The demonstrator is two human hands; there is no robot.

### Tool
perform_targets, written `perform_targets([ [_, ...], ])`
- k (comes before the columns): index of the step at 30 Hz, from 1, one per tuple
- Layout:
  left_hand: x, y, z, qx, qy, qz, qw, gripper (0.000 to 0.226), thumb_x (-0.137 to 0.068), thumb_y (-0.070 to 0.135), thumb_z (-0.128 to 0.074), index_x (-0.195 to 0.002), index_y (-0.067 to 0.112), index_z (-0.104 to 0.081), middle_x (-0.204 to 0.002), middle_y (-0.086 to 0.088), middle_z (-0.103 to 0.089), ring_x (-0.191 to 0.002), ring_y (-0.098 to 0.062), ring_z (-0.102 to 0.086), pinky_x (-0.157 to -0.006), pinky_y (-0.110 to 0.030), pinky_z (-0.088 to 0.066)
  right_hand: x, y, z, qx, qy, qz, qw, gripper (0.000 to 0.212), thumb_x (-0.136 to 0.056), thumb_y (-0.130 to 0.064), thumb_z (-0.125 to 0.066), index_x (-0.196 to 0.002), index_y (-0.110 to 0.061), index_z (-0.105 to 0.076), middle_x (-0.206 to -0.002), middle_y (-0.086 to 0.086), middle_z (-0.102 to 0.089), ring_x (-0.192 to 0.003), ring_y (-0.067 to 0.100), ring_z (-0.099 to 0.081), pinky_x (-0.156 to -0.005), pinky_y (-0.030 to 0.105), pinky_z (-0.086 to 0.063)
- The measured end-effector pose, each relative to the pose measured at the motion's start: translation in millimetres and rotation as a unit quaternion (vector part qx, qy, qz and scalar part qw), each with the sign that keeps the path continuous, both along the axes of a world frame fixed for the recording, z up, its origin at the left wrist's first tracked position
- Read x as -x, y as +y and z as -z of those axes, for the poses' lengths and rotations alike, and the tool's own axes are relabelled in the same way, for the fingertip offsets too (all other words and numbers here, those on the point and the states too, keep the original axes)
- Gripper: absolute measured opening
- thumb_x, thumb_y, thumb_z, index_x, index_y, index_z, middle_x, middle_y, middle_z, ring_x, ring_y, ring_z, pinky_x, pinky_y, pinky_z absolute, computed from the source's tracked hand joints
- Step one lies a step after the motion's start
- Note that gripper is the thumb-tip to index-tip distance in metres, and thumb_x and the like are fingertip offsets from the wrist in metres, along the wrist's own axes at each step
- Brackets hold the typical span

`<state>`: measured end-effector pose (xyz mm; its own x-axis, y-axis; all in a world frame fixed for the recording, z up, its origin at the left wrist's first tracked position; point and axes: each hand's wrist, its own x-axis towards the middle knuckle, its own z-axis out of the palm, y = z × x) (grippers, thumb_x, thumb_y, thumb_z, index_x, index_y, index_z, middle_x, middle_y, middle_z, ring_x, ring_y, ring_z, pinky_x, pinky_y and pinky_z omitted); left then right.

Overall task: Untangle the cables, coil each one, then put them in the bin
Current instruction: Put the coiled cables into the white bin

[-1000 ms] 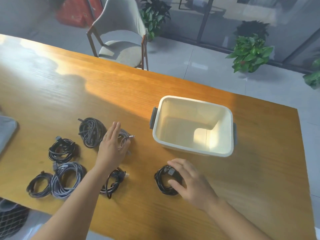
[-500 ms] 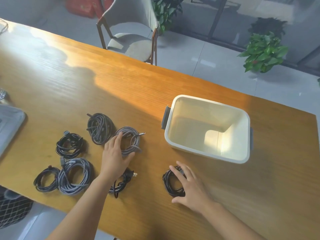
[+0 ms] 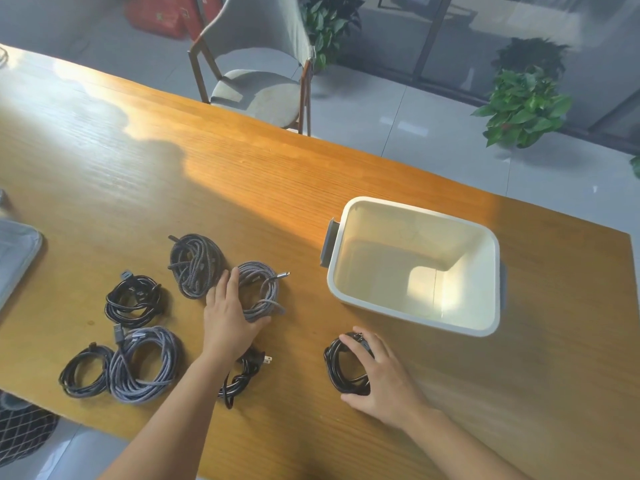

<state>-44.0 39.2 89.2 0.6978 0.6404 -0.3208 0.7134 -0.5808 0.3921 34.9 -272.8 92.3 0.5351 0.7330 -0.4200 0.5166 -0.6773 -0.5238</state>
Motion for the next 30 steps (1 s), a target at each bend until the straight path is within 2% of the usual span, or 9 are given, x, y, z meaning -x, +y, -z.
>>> perform_targets([
  [4, 0.2, -1.2, -0.4, 0.007, -0.009, -0.009, 1.000, 0.122, -0.074, 0.047, -0.090, -0.165, 0.018, -0.013, -0.162, -0.012, -0.026, -0.148, -0.033, -0.025, -0.121, -0.048, -0.029, 0.2, 2.4, -8.6, -0.029, -0.013, 0.005, 0.999, 0.098, -0.082, -0.062, -0.073, -0.159, -0.053, -0.014, -0.166, -0.023, -0.002, -0.156, 0.004, -0.009, -0.127, 0.031, -0.024],
  [9, 4.3, -12.7, -1.4, 0.045, -0.049, -0.030, 0.997, 0.125, -0.075, 0.041, -0.090, -0.166, 0.020, -0.006, -0.154, -0.011, -0.022, -0.144, -0.031, -0.029, -0.116, -0.042, -0.036, -0.6, 8.1, -29.0, -0.071, -0.035, 0.002, 0.997, 0.097, -0.081, -0.066, -0.072, -0.157, -0.056, -0.012, -0.167, -0.023, -0.005, -0.155, 0.005, -0.013, -0.125, 0.037, -0.030],
  [13, -1.3, -13.4, -0.8, 0.034, -0.004, -0.003, 0.999, 0.139, -0.074, 0.057, -0.087, -0.165, 0.019, 0.010, -0.164, -0.019, -0.016, -0.151, -0.037, -0.021, -0.122, -0.047, -0.026, 0.7, 10.2, -48.0, -0.108, -0.055, 0.014, 0.993, 0.098, -0.079, -0.064, -0.074, -0.157, -0.055, -0.016, -0.166, -0.023, -0.009, -0.153, 0.003, -0.015, -0.122, 0.036, -0.035],
  [15, -8.0, -13.0, -0.7, 0.011, 0.020, 0.006, 1.000, 0.142, -0.071, 0.064, -0.085, -0.165, 0.018, 0.011, -0.165, -0.021, -0.020, -0.151, -0.039, -0.022, -0.123, -0.048, -0.025, 1.9, 11.3, -55.9, -0.122, -0.063, 0.025, 0.990, 0.098, -0.079, -0.064, -0.076, -0.157, -0.054, -0.018, -0.165, -0.024, -0.010, -0.152, 0.000, -0.014, -0.122, 0.034, -0.034],
  [19, -11.8, -10.6, -2.8, 0.024, -0.003, -0.011, 1.000, 0.138, -0.068, 0.049, -0.092, -0.166, 0.018, 0.001, -0.156, -0.020, -0.032, -0.144, -0.037, -0.028, -0.120, -0.048, -0.031, 4.3, 12.8, -69.1, -0.140, -0.077, 0.034, 0.987, 0.097, -0.078, -0.062, -0.078, -0.157, -0.053, -0.022, -0.161, -0.033, -0.008, -0.150, -0.005, -0.014, -0.121, 0.028, -0.033],
  [24, -0.2, -10.4, -9.2, 0.067, -0.048, 0.007, 0.997, 0.138, -0.067, 0.042, -0.093, -0.166, 0.022, 0.001, -0.154, -0.016, -0.028, -0.145, -0.034, -0.028, -0.119, -0.047, -0.034, 1.7, 15.8, -83.0, -0.153, -0.085, 0.044, 0.984, 0.099, -0.077, -0.063, -0.080, -0.154, -0.061, -0.018, -0.153, -0.048, 0.002, -0.149, 0.000, -0.026, -0.120, 0.031, -0.037],
  [27, 3.1, -8.9, -23.4, 0.060, -0.074, 0.024, 0.995, 0.137, -0.068, 0.040, -0.093, -0.166, 0.024, 0.002, -0.153, -0.012, -0.027, -0.144, -0.033, -0.029, -0.116, -0.045, -0.036, -1.9, 18.4, -97.1, -0.181, -0.074, 0.058, 0.979, 0.098, -0.076, -0.059, -0.084, -0.152, -0.062, -0.022, -0.158, -0.040, -0.010, -0.146, 0.004, -0.034, -0.115, 0.040, -0.046],
  [30, -1.4, -4.9, -46.3, 0.043, -0.116, 0.038, 0.992, 0.133, -0.071, 0.039, -0.091, -0.165, 0.025, 0.002, -0.154, -0.009, -0.026, -0.144, -0.031, -0.028, -0.114, -0.044, -0.037, -10.5, 19.3, -111.1, -0.211, -0.089, 0.079, 0.970, 0.098, -0.076, -0.056, -0.087, -0.154, -0.056, -0.028, -0.159, -0.031, -0.019, -0.147, 0.005, -0.035, -0.114, 0.041, -0.047],
])
